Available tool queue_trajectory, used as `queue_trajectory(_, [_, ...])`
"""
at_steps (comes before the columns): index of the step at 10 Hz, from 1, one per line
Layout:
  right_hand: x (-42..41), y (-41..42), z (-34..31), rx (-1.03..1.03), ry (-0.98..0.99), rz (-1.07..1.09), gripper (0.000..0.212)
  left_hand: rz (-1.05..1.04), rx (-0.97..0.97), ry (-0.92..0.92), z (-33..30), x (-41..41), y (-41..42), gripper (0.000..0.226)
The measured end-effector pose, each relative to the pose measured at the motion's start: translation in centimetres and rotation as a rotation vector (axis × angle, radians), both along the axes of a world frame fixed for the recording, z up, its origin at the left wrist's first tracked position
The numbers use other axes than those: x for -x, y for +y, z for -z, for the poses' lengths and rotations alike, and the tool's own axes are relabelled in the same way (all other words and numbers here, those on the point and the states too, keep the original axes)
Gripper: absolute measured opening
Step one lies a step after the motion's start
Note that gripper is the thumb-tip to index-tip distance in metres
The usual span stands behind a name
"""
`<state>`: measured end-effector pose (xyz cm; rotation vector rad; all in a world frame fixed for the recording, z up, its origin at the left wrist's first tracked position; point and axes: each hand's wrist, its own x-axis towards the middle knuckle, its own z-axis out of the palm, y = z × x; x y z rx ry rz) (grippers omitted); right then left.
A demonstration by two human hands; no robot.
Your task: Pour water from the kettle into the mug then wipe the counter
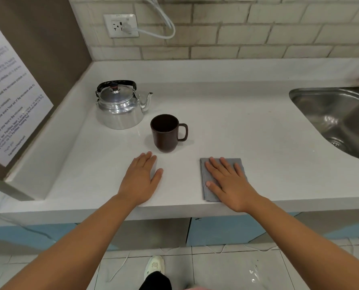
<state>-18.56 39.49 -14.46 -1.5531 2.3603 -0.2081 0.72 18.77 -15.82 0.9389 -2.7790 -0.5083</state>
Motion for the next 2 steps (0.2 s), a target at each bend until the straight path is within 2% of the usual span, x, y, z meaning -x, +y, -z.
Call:
queue_trajectory(1, [1.1,-1.2,-2.8,-0.031,-0.059,-0.020,0.061,0.020,-0.060,-0.134,-1.9,0.5,-1.5,0.062])
queue_trajectory(2, [2.7,-3.1,-6.3,-0.141,-0.076,-0.012,0.051,0.084,-0.202,-0.298,-4.9,1.3,-3.2,0.065])
